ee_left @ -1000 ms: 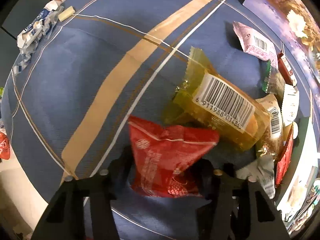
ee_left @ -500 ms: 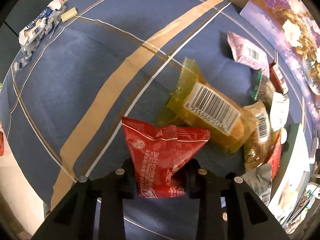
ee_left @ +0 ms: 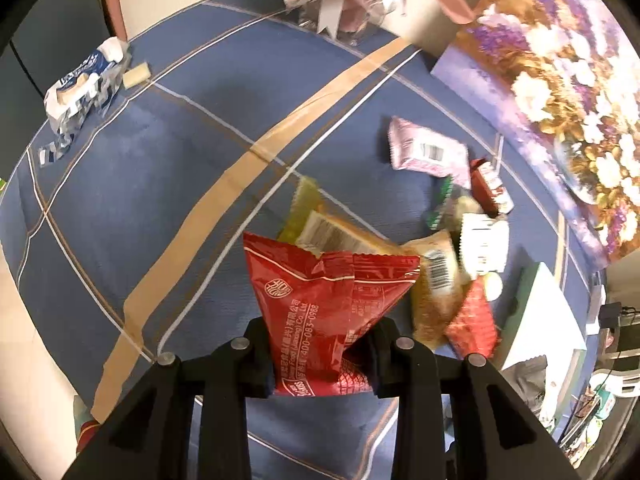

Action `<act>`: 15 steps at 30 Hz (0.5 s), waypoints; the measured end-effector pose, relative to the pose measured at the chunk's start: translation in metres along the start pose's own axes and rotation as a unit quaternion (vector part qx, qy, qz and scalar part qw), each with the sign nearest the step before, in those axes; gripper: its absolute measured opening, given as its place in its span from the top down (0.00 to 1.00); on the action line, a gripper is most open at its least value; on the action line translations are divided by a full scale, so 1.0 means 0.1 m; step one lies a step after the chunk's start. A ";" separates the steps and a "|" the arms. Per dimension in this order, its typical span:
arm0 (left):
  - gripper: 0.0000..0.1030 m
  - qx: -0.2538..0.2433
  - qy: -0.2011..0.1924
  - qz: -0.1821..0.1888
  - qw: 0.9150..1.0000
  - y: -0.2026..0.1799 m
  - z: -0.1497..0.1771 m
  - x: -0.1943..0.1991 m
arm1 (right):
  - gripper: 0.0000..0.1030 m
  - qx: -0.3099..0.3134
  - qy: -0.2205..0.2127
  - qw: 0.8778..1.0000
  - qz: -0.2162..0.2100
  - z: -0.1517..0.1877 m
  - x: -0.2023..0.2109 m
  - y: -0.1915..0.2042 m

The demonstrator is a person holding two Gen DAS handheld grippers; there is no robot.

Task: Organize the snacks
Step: 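Carry both packs into the white tray and open both tools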

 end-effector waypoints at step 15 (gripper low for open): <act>0.66 -0.069 -0.017 0.054 0.996 -0.88 0.38 -0.12 | 0.38 -0.083 0.002 0.994 0.064 -0.18 0.11 -1.11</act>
Point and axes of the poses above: each gripper's, at about its wrist camera, not at the fingertips, and x roughly against the way its jaws point, y to its left, z to its underside, the point moved 4 cm from there along -x, roughly the way its jaws point, and after that the axes turned 11 degrees about -y, right-handed, at the moved point
